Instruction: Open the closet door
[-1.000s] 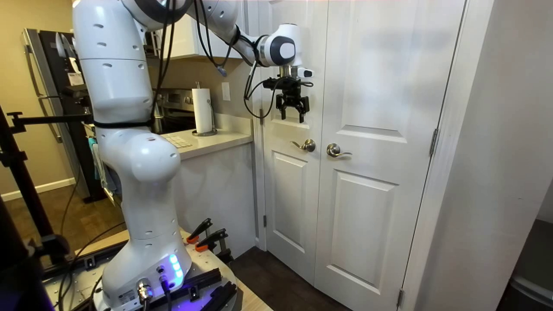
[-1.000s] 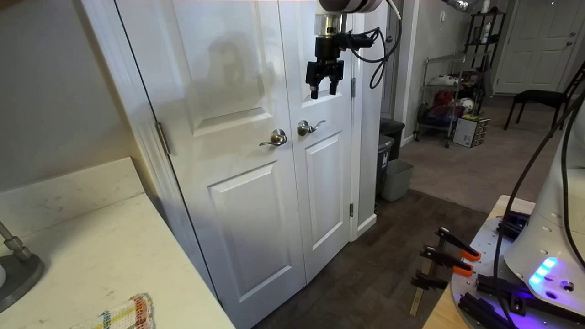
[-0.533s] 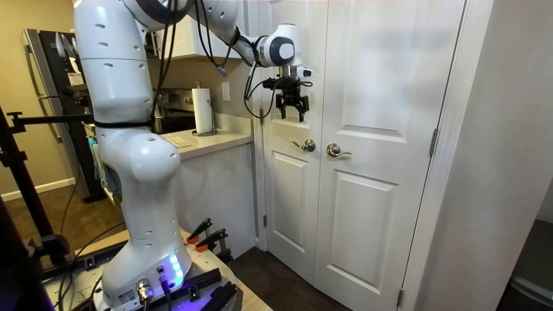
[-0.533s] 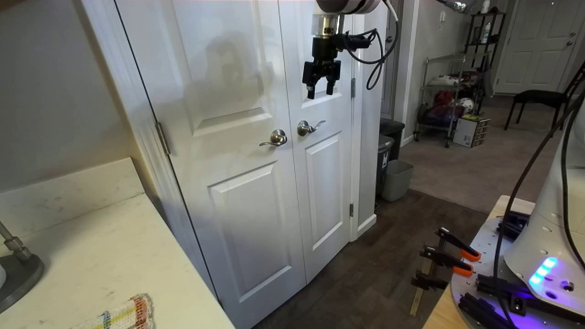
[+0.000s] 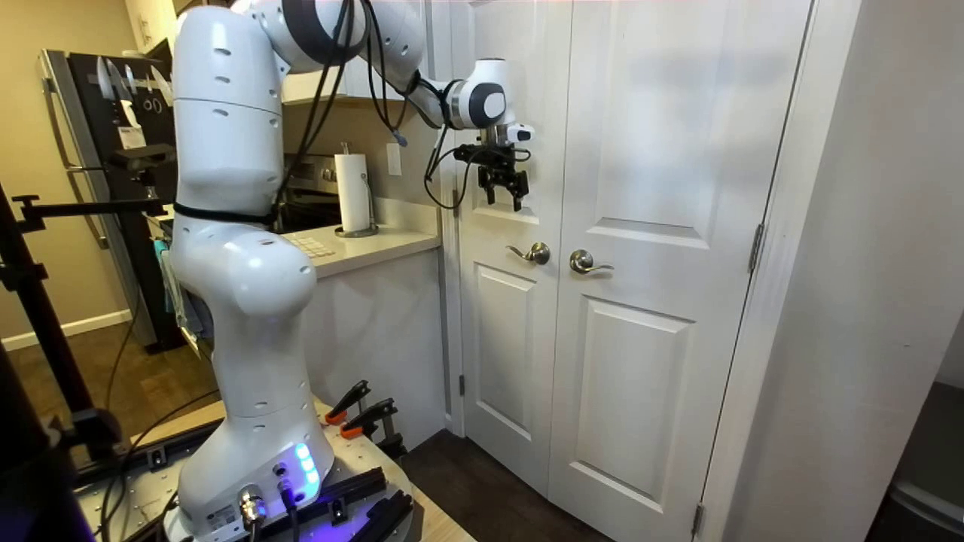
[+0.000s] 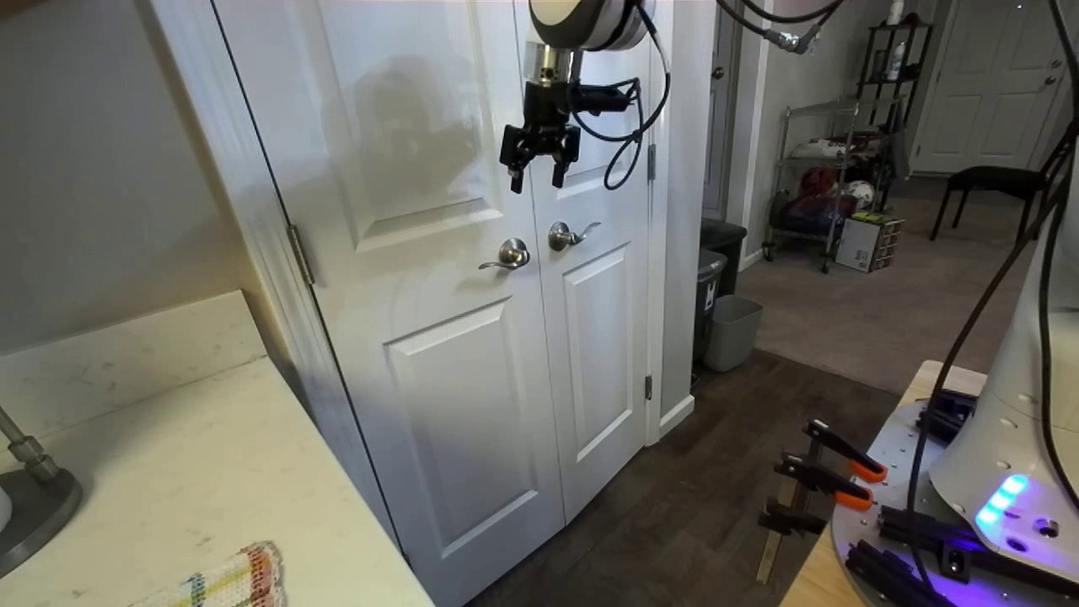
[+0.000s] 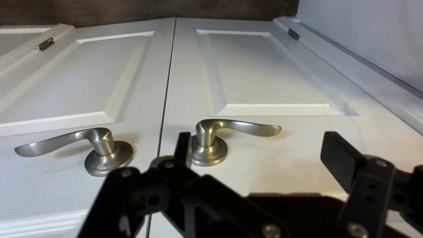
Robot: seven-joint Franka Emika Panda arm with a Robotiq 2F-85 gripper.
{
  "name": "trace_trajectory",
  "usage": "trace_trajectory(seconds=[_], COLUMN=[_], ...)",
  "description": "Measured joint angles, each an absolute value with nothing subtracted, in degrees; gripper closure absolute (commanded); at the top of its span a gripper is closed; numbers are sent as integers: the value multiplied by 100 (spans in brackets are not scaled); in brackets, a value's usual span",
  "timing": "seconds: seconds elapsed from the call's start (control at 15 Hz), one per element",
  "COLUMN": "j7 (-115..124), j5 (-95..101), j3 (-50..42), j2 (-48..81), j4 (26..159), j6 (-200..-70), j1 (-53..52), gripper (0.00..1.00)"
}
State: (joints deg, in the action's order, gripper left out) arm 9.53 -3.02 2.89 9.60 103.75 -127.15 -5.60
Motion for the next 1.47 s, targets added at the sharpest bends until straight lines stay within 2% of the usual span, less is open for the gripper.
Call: trace_trajectory(seconds=[0.67, 1.47], j7=[2945, 315], j5=[-201, -310], j3=[269, 394], j2=[1912, 2406], j4=[9449, 9140], j6=[-12858, -12822], j1=[-919, -817], gripper=[0, 0])
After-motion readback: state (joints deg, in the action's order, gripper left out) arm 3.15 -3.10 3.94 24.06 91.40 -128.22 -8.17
